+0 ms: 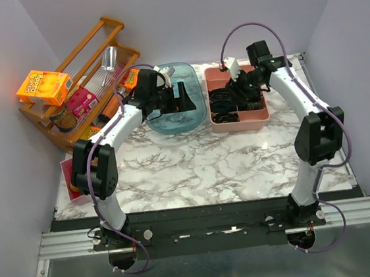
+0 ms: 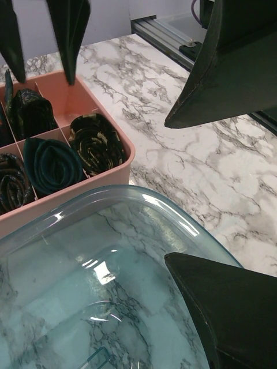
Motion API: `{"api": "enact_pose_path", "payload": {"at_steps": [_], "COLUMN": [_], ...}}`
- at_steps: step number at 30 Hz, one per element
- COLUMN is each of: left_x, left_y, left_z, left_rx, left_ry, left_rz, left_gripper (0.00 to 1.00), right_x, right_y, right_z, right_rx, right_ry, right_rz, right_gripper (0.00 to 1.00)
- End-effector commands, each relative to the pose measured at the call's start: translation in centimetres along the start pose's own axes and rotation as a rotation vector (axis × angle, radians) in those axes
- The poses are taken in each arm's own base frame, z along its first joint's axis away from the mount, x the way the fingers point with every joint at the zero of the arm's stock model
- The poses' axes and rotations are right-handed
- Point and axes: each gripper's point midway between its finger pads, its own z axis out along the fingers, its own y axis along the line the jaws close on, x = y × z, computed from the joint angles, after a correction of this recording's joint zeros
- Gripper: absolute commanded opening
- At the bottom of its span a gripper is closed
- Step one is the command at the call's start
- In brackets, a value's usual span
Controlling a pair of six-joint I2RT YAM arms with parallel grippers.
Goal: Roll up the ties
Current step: Place the tie in the storage box, then reset both arms
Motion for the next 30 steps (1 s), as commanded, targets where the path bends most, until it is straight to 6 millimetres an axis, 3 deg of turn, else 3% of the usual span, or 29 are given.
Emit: {"api": "enact_pose_path", "payload": {"at_steps": [1, 2, 4, 5, 7, 13, 15, 16, 21, 25, 30], "left_x": [-1.7, -1.9, -2.4, -2.6, -3.3, -6.0, -6.7, -7.5, -9.2, -9.7, -9.1], "left_y": [-0.8, -0.7, -0.6, -0.6, -0.4, 0.3, 0.3, 0.7, 0.4, -0.5, -2.0], "left_z": [-1.5, -1.7, -2.3, -2.7, -3.4, -7.0, -8.3, -8.9, -11.5, -12.3, -11.8], "left_rx": [-0.003, -0.014, -0.027, -0.04, -0.062, -0.208, -0.253, -0.296, -0.363, -0.339, -0.243], "left_ry": [-0.058, -0.063, -0.081, -0.092, -0.117, -0.228, -0.262, -0.293, -0.391, -0.422, -0.412], "left_rz": [0.04, 0.04, 0.049, 0.056, 0.064, 0.114, 0.117, 0.12, 0.126, 0.127, 0.148], "left_gripper": [0.99, 0.99, 0.99, 0.99, 0.99, 0.99, 0.99, 0.99, 0.99, 0.99, 0.99], "right_x": [-7.9, -9.0, -10.5, -11.7, -13.2, -15.4, -15.1, -15.7, -15.9, -15.8, -15.1], "right_y": [0.7, 1.1, 1.8, 2.5, 3.2, 5.4, 5.8, 6.1, 6.6, 6.7, 6.4], "right_z": [-5.8, -7.5, -8.9, -10.9, -12.6, -18.3, -18.4, -19.7, -21.8, -22.9, -22.3], "right_rx": [0.052, 0.069, 0.072, 0.094, 0.108, 0.182, 0.186, 0.206, 0.267, 0.313, 0.331], "right_ry": [-0.285, -0.332, -0.419, -0.474, -0.558, -0.733, -0.75, -0.795, -0.896, -0.959, -0.945], "right_rz": [-0.069, -0.078, -0.086, -0.109, -0.132, -0.147, -0.126, -0.114, -0.07, -0.063, -0.041], "right_gripper": [0.88, 1.0, 1.0, 1.0, 1.0, 1.0, 1.0, 1.0, 1.0, 1.0, 1.0]}}
